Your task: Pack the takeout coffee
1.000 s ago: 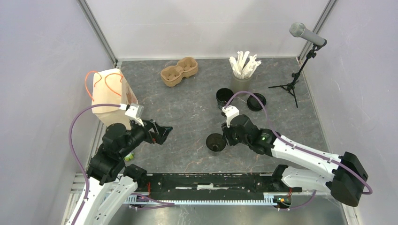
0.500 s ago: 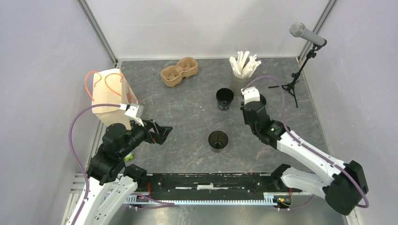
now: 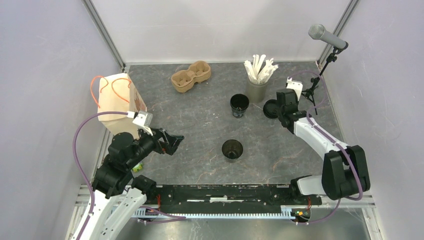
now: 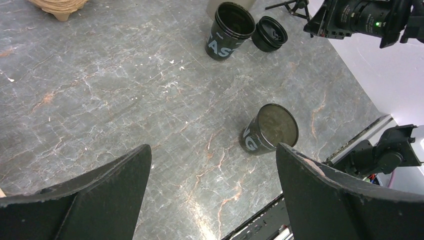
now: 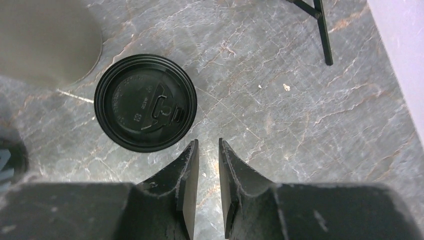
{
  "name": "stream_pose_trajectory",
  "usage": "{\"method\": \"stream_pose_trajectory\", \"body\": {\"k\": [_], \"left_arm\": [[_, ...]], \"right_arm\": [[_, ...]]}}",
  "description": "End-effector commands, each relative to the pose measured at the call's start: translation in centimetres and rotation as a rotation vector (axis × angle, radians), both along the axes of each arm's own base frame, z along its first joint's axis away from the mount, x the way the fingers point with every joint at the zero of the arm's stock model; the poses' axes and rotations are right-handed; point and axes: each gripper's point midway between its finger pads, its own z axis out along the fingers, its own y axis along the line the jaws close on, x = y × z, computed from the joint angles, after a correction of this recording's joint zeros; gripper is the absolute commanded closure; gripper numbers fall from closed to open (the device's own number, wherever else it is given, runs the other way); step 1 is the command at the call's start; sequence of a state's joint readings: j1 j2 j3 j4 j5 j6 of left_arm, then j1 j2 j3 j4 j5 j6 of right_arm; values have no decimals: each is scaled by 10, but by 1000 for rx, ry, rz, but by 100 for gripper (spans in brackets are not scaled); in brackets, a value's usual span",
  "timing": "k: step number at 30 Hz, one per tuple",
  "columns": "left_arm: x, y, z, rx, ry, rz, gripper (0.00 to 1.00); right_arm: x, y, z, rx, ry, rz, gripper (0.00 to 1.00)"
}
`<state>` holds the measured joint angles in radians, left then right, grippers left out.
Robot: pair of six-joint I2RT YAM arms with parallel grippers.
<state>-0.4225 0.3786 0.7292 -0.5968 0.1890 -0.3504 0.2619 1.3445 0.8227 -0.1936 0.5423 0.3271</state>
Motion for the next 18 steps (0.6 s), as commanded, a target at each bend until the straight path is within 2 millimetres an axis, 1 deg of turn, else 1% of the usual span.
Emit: {"method": "stream_pose_trajectory", "body": {"k": [1, 3, 6, 10, 13, 14, 18], "left_arm": [[-3, -5, 6, -33, -9, -26, 0], [-4, -6, 6, -35, -9, -31, 0], [-4, -6, 6, -34, -8, -33, 0], [-4, -6, 6, -34, -10, -32, 0], [-4, -6, 6, -34, -10, -31, 0], [-4, -6, 6, -33, -10, -30, 0], [-3, -6, 5, -30, -3, -32, 0]], "right_arm": [[21, -3, 8, 139, -105, -120, 74], [26, -4, 4, 179, -112, -135, 75], [36, 0, -7, 256, -109, -103, 78], [42, -5, -15, 256, -101, -117, 78], [42, -10, -22, 266, -102, -135, 77], [41, -9, -25, 268, -94, -133, 76], [50, -5, -28, 285, -111, -98, 76]]}}
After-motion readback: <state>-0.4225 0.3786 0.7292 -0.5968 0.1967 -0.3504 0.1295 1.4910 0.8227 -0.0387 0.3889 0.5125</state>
